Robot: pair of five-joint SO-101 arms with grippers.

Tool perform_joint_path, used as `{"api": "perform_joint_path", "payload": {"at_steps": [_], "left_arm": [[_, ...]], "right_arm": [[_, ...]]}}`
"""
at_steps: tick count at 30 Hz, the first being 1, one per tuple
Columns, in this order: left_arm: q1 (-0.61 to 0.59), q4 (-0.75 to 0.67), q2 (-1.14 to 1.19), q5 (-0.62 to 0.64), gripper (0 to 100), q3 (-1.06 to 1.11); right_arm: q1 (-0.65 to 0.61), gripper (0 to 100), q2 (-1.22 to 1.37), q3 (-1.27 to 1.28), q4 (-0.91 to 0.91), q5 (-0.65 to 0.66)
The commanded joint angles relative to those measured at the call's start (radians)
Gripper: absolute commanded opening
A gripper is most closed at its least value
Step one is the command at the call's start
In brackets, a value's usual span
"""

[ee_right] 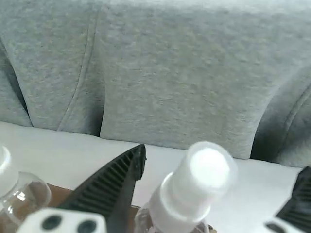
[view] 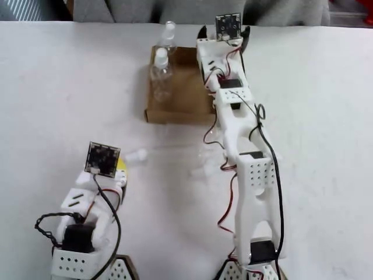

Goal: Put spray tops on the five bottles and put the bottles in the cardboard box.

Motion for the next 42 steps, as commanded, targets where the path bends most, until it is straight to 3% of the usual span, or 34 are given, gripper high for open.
{"api": "perform_joint_path", "payload": {"at_steps": [1, 8, 17, 27, 35, 38, 42], "left_arm": [[-0.005, -0.025, -0.012, -0.009, 3, -0.003], [-0.005, -0.025, -0.012, -0.009, 3, -0.003], [-0.005, -0.025, -0.012, -0.009, 3, -0.003], [-0.005, -0.025, -0.012, -0.009, 3, -0.003], [-0.005, -0.025, -0.012, -0.009, 3, -0.003], [-0.005, -0.025, -0.012, -0.009, 2, -0.003], [-0.007, -0.025, -0.012, -0.009, 2, -0.003]], "right_arm": [[0.005, 41.7, -0.108, -0.054, 0.013, -0.008], [0.024, 41.7, -0.159, -0.049, 0.019, -0.008], [0.071, 41.7, -0.286, -0.055, 0.153, -0.008], [0.108, 41.5, -0.499, -0.048, 0.568, -0.008], [0.104, 41.2, -0.668, -0.048, 1.041, -0.006], [0.107, 34.4, -0.714, -0.048, 1.161, -0.006], [0.108, 13.4, -0.769, -0.048, 1.287, -0.006]]}}
